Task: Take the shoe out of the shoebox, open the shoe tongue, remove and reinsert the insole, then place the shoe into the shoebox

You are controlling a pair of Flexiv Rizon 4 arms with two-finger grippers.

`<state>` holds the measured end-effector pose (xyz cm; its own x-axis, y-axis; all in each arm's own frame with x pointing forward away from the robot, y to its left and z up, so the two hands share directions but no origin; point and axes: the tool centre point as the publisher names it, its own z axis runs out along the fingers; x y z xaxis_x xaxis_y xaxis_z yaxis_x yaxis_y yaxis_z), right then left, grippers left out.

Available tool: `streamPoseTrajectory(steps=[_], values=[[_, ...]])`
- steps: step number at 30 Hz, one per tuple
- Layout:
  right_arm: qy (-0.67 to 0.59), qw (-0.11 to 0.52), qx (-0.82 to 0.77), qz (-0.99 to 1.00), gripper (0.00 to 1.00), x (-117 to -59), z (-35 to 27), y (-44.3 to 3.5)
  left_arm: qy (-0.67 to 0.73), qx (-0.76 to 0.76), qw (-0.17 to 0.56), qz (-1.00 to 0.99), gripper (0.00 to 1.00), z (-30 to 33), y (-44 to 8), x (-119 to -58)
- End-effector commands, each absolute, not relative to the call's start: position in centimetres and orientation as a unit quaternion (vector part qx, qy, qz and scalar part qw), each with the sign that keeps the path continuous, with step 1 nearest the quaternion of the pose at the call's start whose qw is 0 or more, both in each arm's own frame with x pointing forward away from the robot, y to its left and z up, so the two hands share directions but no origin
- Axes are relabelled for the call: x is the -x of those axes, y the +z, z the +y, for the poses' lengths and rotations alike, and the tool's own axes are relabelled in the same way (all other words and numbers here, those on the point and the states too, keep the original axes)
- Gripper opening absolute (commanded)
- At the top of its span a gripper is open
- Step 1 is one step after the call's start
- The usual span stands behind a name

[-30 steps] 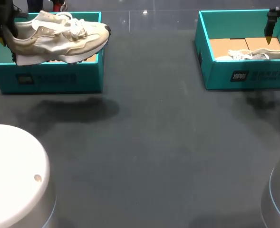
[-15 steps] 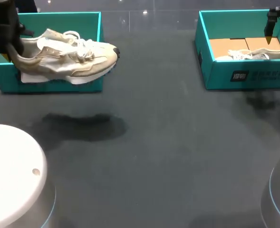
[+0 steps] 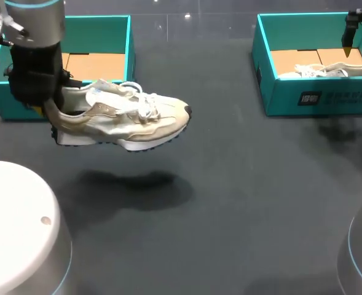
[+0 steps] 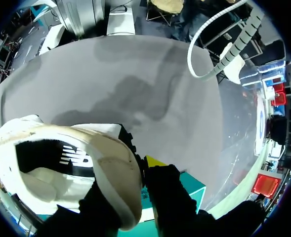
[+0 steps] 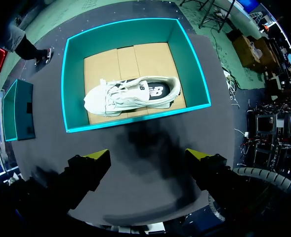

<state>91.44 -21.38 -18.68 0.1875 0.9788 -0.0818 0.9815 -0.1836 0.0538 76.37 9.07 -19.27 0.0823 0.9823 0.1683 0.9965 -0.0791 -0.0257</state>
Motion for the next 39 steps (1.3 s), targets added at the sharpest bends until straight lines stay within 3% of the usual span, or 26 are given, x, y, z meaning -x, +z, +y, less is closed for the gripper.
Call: streamPoseTrajectory(steps=[1, 23, 39], values=[[-0.014, 0.047, -0.769, 0.637, 1.00, -91.4, -21.4, -18.7, -0.060, 0.735, 0.064, -0.673, 0.00, 7.8, -19.9, -75.2], [-0.014, 0.047, -0.769, 0.637, 1.00, -91.4, -21.4, -18.7, -0.036, 0.745, 0.073, -0.662, 0.00, 5.1, -19.9, -74.5], [-0.014, 0.047, -0.769, 0.637, 1.00, -91.4, -21.4, -18.7, -0.029, 0.734, 0.097, -0.672, 0.00, -4.2, -26.4, -70.4]])
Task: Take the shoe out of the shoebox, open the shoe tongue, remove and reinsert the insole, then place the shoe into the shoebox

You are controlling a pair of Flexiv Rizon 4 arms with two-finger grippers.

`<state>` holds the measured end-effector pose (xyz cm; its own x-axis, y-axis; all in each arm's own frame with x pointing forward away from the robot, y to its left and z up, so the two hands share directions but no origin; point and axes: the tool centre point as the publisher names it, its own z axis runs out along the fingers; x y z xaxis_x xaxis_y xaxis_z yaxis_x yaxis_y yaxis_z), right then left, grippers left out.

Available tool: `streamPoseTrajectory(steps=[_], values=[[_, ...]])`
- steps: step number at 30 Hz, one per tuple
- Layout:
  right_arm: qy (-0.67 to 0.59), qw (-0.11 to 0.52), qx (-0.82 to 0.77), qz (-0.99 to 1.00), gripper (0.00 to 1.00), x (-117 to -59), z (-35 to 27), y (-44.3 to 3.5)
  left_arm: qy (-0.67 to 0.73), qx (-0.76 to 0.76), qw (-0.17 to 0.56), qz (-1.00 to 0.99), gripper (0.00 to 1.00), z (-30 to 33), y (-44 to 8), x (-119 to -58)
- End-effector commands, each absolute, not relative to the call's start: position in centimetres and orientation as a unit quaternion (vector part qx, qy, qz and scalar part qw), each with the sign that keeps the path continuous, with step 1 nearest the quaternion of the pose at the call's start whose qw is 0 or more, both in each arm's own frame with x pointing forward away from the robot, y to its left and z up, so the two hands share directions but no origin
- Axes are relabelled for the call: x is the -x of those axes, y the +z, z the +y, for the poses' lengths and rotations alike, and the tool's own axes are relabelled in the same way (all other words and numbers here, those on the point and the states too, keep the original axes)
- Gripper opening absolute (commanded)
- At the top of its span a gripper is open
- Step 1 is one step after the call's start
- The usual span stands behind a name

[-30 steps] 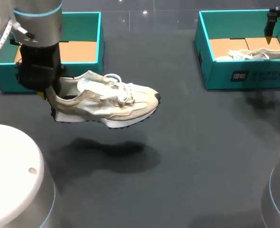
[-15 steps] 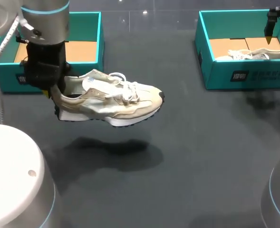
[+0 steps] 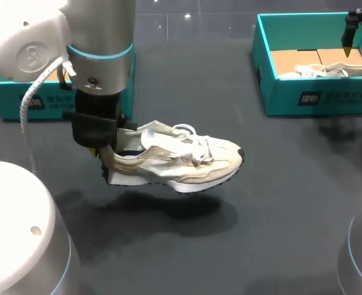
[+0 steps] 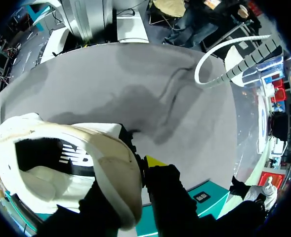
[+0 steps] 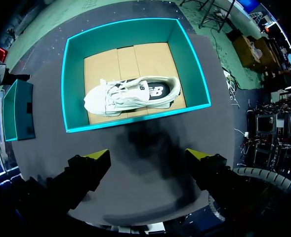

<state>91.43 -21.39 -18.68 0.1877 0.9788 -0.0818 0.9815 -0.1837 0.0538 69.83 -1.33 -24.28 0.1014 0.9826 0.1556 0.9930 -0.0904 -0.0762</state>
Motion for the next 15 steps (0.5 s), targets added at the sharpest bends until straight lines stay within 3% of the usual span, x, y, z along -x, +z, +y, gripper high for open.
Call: streamPoseTrajectory(steps=[1, 15], values=[[-0.014, 0.047, -0.769, 0.637, 1.00, -91.4, -21.4, -18.7, -0.035, 0.732, 0.096, -0.673, 0.00, -4.6, -26.9, -70.2], [-0.014, 0.047, -0.769, 0.637, 1.00, -91.4, -21.4, -18.7, -0.055, 0.726, 0.100, -0.678, 0.00, -9.8, -33.1, -69.9]])
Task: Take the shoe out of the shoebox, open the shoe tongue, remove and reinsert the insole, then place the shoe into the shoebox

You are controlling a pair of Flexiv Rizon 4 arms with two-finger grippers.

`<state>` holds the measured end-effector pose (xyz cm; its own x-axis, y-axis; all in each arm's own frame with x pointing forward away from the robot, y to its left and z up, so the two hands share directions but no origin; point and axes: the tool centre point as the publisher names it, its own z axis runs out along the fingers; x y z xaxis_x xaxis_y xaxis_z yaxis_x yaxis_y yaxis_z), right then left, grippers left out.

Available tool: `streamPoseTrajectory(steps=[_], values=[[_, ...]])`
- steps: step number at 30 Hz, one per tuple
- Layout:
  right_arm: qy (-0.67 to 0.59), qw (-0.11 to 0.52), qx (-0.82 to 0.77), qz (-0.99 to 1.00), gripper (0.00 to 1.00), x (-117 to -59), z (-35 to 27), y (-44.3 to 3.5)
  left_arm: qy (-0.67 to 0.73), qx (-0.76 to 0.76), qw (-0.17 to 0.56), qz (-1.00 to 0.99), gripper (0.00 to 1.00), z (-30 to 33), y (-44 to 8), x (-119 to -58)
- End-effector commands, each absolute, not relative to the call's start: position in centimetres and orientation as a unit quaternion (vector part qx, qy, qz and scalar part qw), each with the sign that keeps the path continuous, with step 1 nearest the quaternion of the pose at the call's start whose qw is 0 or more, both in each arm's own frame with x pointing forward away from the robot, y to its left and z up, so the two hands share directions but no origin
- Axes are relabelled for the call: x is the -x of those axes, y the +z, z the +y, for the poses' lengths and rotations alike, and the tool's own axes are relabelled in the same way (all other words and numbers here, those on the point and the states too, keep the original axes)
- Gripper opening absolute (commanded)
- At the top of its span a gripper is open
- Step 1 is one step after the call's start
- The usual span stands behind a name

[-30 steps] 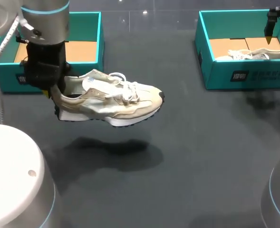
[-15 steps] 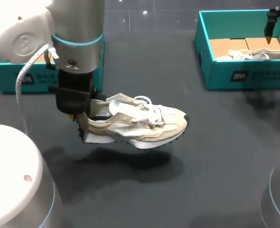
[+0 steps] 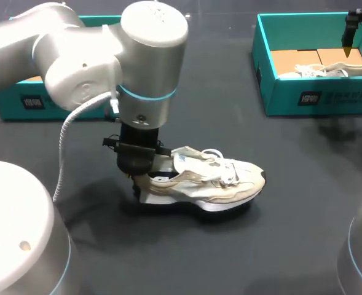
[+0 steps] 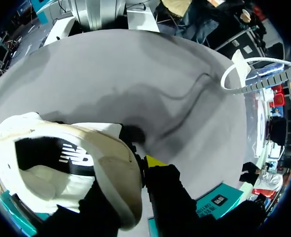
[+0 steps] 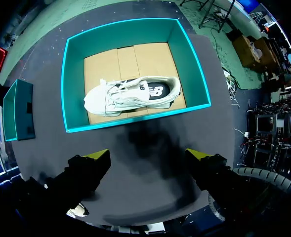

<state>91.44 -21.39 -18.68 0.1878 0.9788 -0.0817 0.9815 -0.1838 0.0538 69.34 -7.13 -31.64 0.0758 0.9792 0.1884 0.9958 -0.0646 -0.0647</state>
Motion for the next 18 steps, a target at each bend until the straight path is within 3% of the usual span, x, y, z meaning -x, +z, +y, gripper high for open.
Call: streamPoseTrajectory(steps=[1, 18], values=[[-0.014, 0.047, -0.769, 0.637, 1.00, -91.4, -21.4, -18.7, -0.055, 0.726, 0.101, -0.678, 0.00, -10.0, -33.4, -69.9], [-0.014, 0.047, -0.769, 0.637, 1.00, -91.4, -21.4, -18.7, -0.084, 0.718, 0.121, -0.680, 0.00, -11.5, -37.5, -70.4]])
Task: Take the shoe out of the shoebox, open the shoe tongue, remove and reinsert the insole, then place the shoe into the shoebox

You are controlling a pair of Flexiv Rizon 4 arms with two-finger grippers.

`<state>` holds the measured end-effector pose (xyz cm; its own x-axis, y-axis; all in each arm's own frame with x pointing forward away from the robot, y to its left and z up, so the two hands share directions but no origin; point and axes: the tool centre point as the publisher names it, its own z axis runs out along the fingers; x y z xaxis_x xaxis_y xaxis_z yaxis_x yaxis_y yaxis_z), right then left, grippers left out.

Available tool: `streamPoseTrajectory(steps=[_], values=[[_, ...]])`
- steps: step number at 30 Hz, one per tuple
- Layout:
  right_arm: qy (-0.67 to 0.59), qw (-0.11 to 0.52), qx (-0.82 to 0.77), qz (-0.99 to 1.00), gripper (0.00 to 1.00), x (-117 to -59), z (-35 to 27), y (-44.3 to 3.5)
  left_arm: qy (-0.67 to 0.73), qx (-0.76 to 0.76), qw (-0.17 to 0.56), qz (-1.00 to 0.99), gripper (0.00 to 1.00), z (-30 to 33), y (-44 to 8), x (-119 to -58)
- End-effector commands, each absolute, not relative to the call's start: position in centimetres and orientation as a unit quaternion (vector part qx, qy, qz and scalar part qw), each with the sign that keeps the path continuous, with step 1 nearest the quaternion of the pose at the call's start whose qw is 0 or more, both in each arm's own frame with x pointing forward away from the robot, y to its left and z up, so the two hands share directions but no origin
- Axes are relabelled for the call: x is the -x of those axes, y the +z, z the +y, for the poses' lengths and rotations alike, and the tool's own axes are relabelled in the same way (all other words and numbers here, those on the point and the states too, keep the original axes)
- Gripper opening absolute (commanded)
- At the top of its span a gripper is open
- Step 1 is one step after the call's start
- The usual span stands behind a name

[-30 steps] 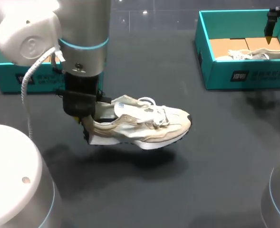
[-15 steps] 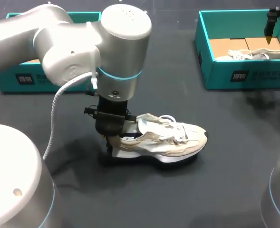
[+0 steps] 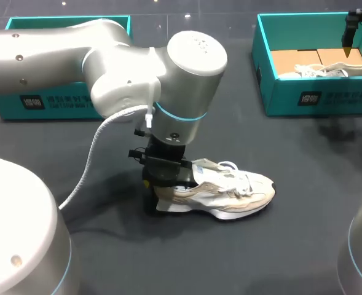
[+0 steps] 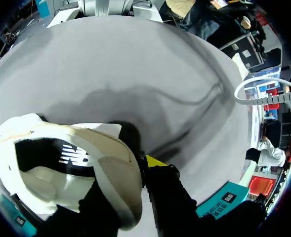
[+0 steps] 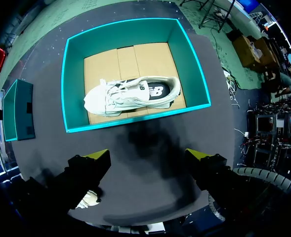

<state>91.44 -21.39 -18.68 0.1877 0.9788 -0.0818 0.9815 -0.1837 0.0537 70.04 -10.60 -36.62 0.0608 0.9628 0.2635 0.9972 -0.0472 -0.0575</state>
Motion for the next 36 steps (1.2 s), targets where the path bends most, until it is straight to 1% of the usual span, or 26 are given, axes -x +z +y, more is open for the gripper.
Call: streamPoseTrajectory(steps=[1, 14, 27, 28, 29, 31, 34, 36], values=[[-0.014, 0.047, -0.769, 0.637, 1.00, -91.4, -21.4, -18.7, -0.084, 0.718, 0.122, -0.680, 0.00, -11.5, -37.5, -70.5], [-0.014, 0.047, -0.769, 0.637, 1.00, -91.4, -21.4, -18.7, -0.084, 0.733, 0.117, -0.665, 0.00, -11.2, -38.0, -71.7], [-0.014, 0.047, -0.769, 0.637, 1.00, -91.4, -21.4, -18.7, -0.071, 0.739, 0.115, -0.660, 0.00, -10.7, -39.0, -71.1], [-0.014, 0.047, -0.769, 0.637, 1.00, -91.4, -21.4, -18.7, -0.070, 0.739, 0.113, -0.660, 0.07, -10.6, -39.0, -71.2], [-0.014, 0.047, -0.769, 0.637, 1.00, -91.4, -21.4, -18.7, -0.069, 0.740, 0.111, -0.660, 0.22, -10.6, -39.1, -71.2], [-0.014, 0.047, -0.769, 0.637, 1.00, -91.4, -21.4, -18.7, -0.065, 0.741, 0.107, -0.659, 0.33, -10.5, -39.1, -71.2], [-0.014, 0.047, -0.769, 0.637, 1.00, -91.4, -21.4, -18.7, -0.063, 0.743, 0.101, -0.658, 0.54, -10.3, -38.7, -71.2], [-0.014, 0.047, -0.769, 0.637, 1.00, -91.4, -21.4, -18.7, -0.061, 0.744, 0.094, -0.659, 0.66, -10.3, -38.2, -71.1]])
